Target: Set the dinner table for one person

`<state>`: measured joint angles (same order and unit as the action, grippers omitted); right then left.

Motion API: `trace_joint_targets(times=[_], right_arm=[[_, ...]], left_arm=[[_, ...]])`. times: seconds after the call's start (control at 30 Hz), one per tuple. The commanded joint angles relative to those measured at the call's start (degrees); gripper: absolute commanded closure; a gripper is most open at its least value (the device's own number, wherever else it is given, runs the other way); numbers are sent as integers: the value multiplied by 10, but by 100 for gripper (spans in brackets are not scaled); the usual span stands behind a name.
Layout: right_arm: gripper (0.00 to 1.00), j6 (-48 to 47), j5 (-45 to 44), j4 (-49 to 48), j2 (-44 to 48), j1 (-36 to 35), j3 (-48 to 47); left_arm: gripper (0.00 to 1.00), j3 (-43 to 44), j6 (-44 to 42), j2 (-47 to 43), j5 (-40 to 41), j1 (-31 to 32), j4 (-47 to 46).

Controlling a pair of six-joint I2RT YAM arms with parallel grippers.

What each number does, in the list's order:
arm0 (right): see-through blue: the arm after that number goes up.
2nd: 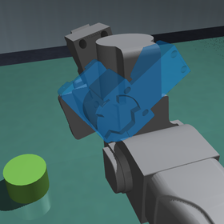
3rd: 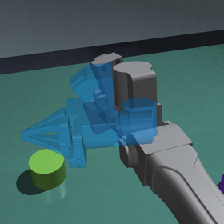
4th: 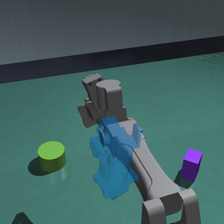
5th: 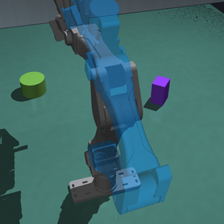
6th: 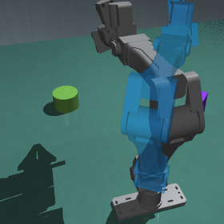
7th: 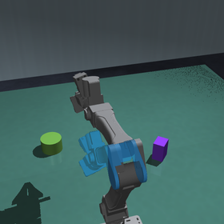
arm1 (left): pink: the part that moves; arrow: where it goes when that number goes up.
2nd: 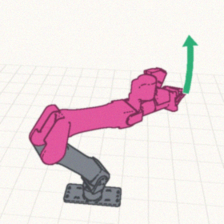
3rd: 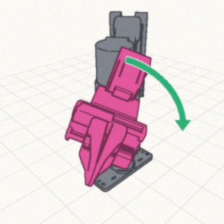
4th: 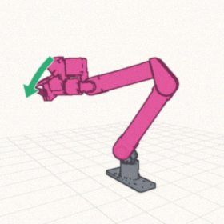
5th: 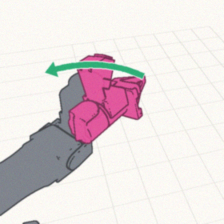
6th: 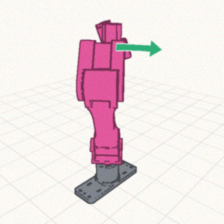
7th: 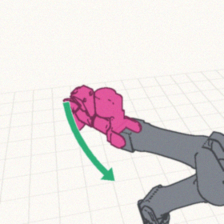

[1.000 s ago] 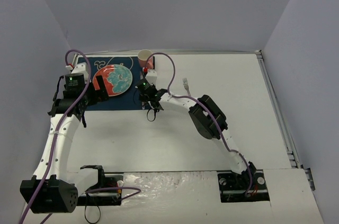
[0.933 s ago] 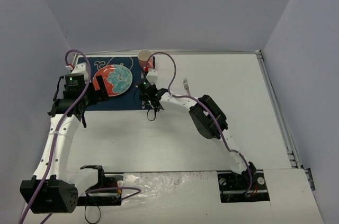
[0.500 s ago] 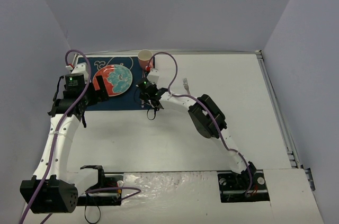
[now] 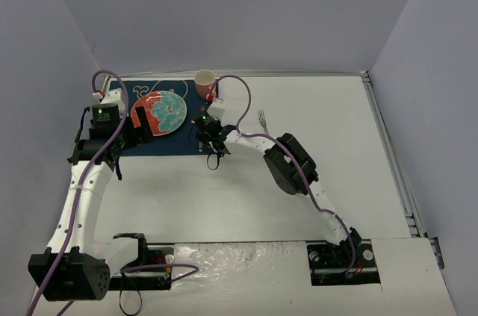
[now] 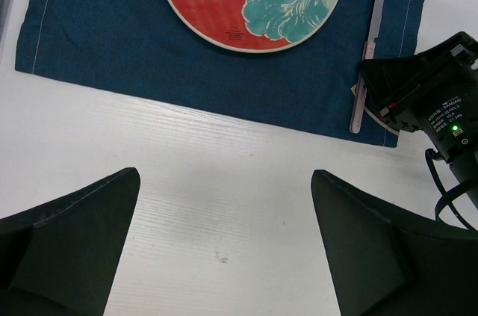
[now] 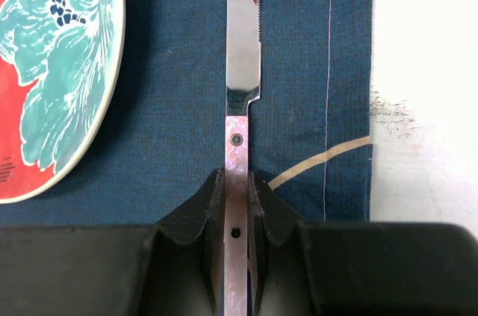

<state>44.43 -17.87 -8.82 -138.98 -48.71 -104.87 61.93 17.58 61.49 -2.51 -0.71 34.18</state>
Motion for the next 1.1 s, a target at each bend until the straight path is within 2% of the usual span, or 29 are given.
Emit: trace_joint_targets(times=[0.0, 0.07, 0.33, 0.6, 0.77, 1.07], right_arm=[[99, 17, -11, -29, 9, 4, -24], [98, 16, -12, -29, 8, 4, -24], [84, 16, -6, -31, 9, 4, -22], [71, -12, -4, -40, 46, 2, -1], [66, -50, -8, -49, 103, -1, 36], [49, -157, -12, -62, 277, 22, 184]], left_arm=[[3, 5, 0, -13, 5, 0, -15], [3, 5, 0, -13, 5, 0, -14], [3, 5, 0, -12, 6, 0, -14], [3, 5, -1, -10, 8, 0, -13], [3, 5, -1, -9, 9, 0, -12], [3, 4, 2, -4, 1, 0, -14]])
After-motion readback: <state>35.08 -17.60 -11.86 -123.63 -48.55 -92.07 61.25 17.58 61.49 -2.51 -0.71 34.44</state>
